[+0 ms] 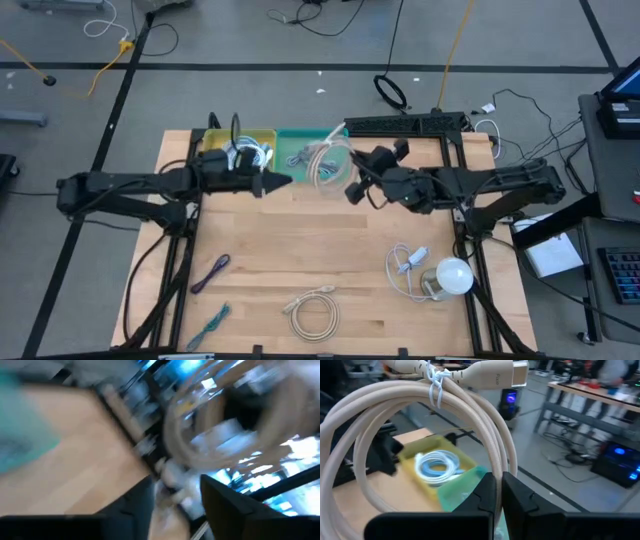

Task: Pick & Place USB Port
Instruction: Put the top brown HDMI cable into the yellow bin

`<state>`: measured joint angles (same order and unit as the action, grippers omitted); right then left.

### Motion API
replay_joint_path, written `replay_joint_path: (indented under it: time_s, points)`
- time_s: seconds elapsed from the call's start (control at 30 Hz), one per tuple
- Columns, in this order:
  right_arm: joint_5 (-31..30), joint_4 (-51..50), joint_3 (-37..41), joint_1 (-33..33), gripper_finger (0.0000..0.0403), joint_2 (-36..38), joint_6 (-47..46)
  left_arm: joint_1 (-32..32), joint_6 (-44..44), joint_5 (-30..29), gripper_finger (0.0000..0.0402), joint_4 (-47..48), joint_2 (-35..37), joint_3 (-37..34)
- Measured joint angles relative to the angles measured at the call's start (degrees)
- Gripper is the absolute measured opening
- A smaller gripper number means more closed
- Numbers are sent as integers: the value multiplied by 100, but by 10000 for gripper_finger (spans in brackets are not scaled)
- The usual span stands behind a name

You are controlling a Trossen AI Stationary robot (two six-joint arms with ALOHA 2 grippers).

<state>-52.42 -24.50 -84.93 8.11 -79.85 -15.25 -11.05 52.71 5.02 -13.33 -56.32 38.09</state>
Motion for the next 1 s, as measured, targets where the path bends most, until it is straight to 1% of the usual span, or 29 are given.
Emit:
replay_joint_path:
  time_s: [0.07,0.13,0.2,0.27,0.43,0.5,0.57,0.63,0.73,0.8,1.0]
  points:
    - [-2,-21,0,-95,5,-7,4,-141,-2,148,191,-347,-102,194]
    - [46,-19,0,-173,5,-7,7,-245,-56,335,211,-291,-247,515]
    - [340,42,-2,-280,5,-2,-51,-264,-245,478,222,-5,-473,896]
    - [585,218,-8,-367,5,-92,-95,-258,-487,608,224,283,-746,1325]
    - [768,590,-8,-471,5,-399,-33,-264,-1042,1106,225,911,-1499,2475]
    - [927,592,-11,-531,5,-493,-27,-251,-1191,1357,225,1322,-1743,2849]
    - [1060,544,-9,-549,5,-563,-46,-206,-1358,1401,225,1693,-1907,3134]
    - [1057,484,-9,-548,5,-576,-47,-192,-1514,1399,225,2008,-1932,3247]
    - [956,434,-9,-543,5,-566,-37,-214,-1628,1371,225,2235,-1877,3265]
    - [890,383,-7,-543,5,-534,-27,-288,-1698,1307,225,2561,-1748,3261]
    - [834,373,-9,-543,5,-487,-38,-478,-1793,1093,225,2873,-1284,3263]
